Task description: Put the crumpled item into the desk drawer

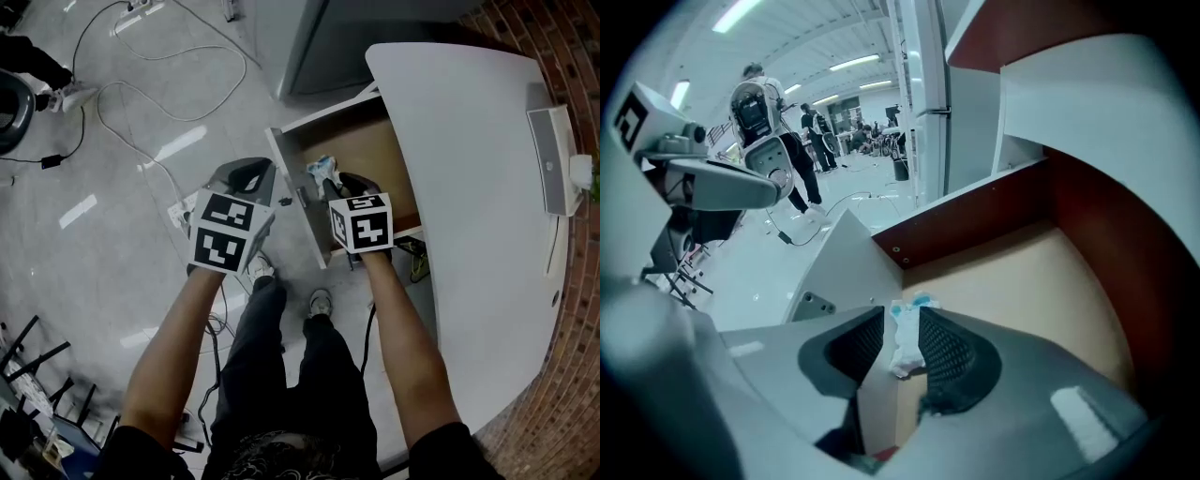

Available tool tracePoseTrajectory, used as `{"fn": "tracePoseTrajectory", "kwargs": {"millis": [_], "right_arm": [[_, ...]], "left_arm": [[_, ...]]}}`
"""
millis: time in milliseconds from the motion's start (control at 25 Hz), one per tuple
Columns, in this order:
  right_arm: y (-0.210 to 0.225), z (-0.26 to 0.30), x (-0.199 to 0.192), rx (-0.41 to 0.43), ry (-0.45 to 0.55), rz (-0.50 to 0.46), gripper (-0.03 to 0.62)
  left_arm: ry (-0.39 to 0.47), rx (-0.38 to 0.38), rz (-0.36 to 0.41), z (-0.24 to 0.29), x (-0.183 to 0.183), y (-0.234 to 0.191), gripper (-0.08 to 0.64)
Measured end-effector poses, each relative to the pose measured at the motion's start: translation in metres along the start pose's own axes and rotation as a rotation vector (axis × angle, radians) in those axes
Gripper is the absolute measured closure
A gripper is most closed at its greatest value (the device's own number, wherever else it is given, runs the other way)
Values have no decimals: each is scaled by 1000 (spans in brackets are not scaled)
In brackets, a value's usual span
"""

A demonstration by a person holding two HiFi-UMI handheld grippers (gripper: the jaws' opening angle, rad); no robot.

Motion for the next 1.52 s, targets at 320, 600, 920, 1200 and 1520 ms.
{"fn": "tracePoseTrajectory", "kwargs": {"millis": [320,600,920,1200,1520], "right_arm": [[-24,-36,21,14,26,-2,482],[-53,-85,56,35,94,-15,486],[-76,-143,92,47,189,-10,504],[-98,-194,126,67,295,3,515],[-116,-242,154,76,397,-18,520]], "left_arm": [[6,31,-10,-36,24,-9,560],[48,70,4,-78,64,-14,560],[80,101,14,-122,93,-11,560],[134,120,47,-152,126,-13,560],[195,145,87,-189,161,-18,560]]}}
Point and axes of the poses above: the fingertips, and each gripper's own axes: z forward along the fingers, y to its right, x out of its top, the point moved 6 cm from there along -z, backward along the fingers, and after that the axes turned 13 degrees about z, right-handed, at the moved point
